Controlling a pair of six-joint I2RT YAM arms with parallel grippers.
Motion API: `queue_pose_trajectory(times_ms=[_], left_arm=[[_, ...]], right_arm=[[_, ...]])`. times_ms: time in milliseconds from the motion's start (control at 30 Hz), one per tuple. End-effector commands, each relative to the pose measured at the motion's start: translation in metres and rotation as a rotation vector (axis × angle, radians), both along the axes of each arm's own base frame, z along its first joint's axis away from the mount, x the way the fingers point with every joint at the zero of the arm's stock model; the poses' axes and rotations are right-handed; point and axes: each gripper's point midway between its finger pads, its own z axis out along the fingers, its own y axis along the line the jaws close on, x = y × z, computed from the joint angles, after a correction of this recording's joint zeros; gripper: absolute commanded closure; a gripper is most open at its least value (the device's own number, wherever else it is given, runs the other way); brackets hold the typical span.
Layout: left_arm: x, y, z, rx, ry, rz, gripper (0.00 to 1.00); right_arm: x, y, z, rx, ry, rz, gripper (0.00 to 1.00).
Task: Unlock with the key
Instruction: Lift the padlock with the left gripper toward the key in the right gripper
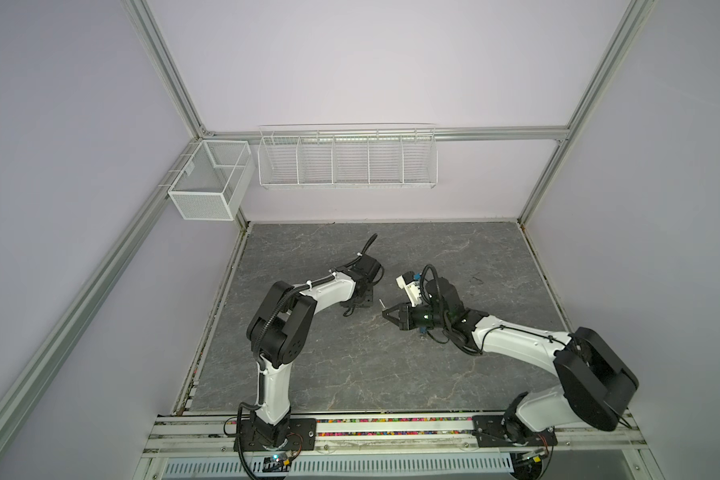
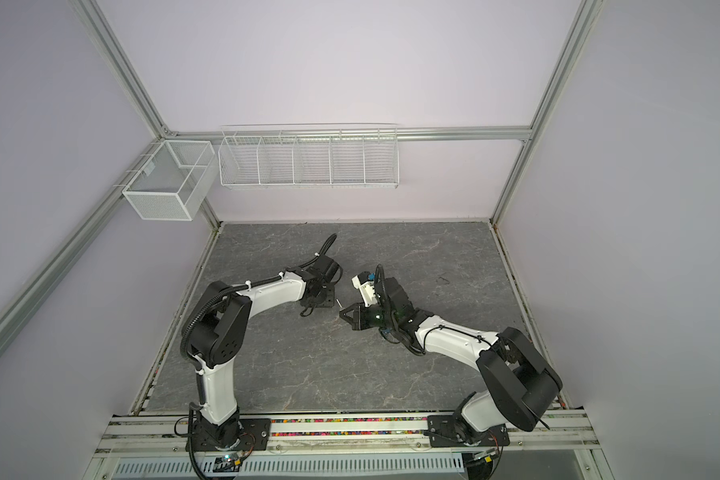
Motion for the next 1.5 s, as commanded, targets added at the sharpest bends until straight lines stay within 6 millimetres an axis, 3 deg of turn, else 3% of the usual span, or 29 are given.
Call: queue_pose_trajectory(times_ms=[0,200,367,467,800,1133,1467], left_arm=[[-0.023,0.015,-0.037,0.075,0.112,0.0,0.57],[-0.022,0.013,-0.032,0.068,0.101,-0.008,0.7],[-0.017,0.013,-0.011,0.045,0.056,0.003,0.92],[-0.015,0.013,0.003,0.031,0.027,0.014,1.0],[-0.014,0.015,0.069,-0.118,-0.112,0.13,1.0],[-0.029,0.037,0.155,-0.193,-0.326,0.244,1.0],[-0.05,0.022,0.181,-0.269,-0.355,0.222,1.0]], right_arm=[[0.002,-0.002,0.013,0.012,-0.038,-0.005,0.94],[0.003,-0.002,0.014,0.014,-0.037,-0.009,0.94],[0.002,-0.004,0.016,0.017,-0.037,-0.016,0.94],[0.003,-0.005,0.017,0.019,-0.034,-0.027,0.94],[-0.001,-0.008,0.011,0.019,0.024,-0.105,0.94],[-0.016,0.026,0.013,0.098,0.064,-0.201,0.94],[-0.01,0.065,0.025,0.211,0.083,-0.224,0.94]])
